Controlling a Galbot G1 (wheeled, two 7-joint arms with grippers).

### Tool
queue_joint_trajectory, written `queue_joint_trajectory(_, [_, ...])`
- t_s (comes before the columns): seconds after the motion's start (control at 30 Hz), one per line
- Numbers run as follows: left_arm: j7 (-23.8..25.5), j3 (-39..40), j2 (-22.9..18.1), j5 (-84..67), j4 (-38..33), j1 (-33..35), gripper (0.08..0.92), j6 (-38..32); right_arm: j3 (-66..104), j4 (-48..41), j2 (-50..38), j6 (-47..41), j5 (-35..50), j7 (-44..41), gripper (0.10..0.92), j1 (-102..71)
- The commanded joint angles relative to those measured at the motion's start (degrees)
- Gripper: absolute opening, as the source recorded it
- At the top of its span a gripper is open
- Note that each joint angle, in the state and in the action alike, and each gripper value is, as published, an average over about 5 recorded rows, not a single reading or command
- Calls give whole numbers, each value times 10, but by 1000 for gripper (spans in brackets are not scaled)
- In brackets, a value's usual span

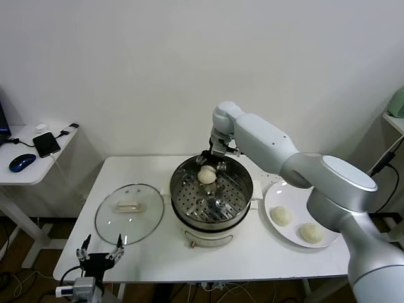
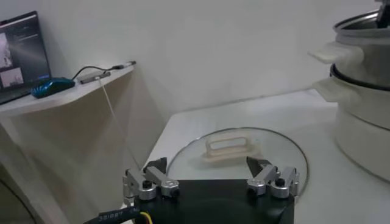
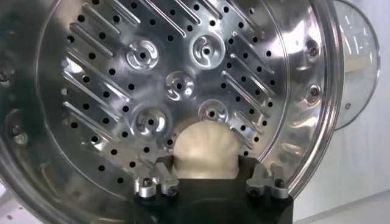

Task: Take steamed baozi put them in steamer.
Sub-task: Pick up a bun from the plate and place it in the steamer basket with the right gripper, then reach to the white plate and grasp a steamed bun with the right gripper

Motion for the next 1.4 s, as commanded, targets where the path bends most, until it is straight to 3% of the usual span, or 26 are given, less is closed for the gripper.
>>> queue_joint_trajectory(0.03, [0, 0, -28, 0, -2, 1, 823, 0, -20, 49, -29, -42, 90, -69, 820, 22])
queue_joint_trajectory(0.17, [0, 0, -28, 0, -7, 4, 823, 1, 1, 102, -68, -154, 133, -128, 822, 48])
queue_joint_trajectory(0.43, [4, 1, -28, -3, -12, 3, 823, 5, 59, 174, -192, -553, 226, -136, 823, 80])
queue_joint_trajectory(0.67, [14, -1, -23, -12, -13, -5, 823, 13, 67, 248, -320, -679, 283, -85, 823, 61])
queue_joint_trajectory(0.8, [20, 1, -19, -16, -13, -8, 823, 17, 61, 286, -389, -711, 293, -54, 823, 38])
queue_joint_trajectory(1.0, [24, 8, -12, -13, -14, -6, 823, 18, 65, 330, -461, -686, 265, -44, 823, -31])
queue_joint_trajectory(1.4, [28, 5, -13, -18, -36, 14, 823, 22, 198, 319, -418, -612, 92, -60, 823, -234])
